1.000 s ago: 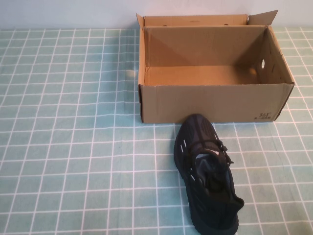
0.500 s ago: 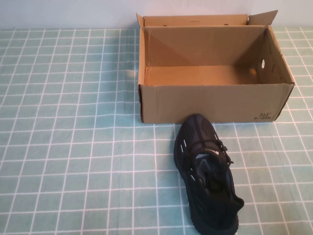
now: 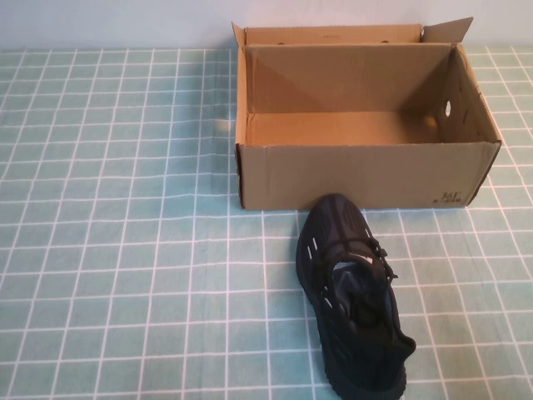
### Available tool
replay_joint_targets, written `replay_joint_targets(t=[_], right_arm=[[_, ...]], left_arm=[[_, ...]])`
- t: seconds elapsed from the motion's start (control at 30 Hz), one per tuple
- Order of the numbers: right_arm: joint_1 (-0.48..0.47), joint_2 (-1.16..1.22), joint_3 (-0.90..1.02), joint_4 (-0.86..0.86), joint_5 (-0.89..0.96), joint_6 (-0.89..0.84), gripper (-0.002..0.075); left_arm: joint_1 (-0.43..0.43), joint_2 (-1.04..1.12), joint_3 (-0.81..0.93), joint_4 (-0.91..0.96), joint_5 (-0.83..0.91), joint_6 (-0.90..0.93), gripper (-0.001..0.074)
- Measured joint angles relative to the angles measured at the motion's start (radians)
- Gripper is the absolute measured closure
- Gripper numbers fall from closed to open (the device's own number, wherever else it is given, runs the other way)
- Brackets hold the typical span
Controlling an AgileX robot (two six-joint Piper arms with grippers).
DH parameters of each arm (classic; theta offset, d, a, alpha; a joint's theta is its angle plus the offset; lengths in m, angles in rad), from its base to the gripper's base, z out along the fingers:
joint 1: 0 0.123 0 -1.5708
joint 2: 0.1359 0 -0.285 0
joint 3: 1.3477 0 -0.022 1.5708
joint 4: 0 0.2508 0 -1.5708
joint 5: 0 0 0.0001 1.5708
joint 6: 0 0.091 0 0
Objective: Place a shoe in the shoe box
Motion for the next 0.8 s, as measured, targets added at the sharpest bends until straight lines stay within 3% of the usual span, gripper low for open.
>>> replay_joint_targets(t=[0.1,0.23,0.47,0.6,0.8], right_arm=[[0.005,0.016,0.007,-0.028,0.086,0.0,0.0729],[0.005,0.123,-0.126,-0.051,0.285,0.0,0.0729],[0.005,0.495,-0.453,-0.314,0.718,-0.013,0.0728],[0.005,0.683,-0.568,-0.428,0.824,-0.071,0.0728],[0.031,0.923,-0.732,-0.456,0.886,-0.2,0.0728]], left_arm=[[0.0,0.0,0.0,0.0,0.0,0.0,0.0738],[0.0,0.0,0.0,0.0,0.0,0.0,0.0738],[0.0,0.0,0.0,0.0,0.0,0.0,0.0739],[0.0,0.0,0.0,0.0,0.0,0.0,0.0738],[0.0,0.0,0.0,0.0,0.0,0.0,0.0739]])
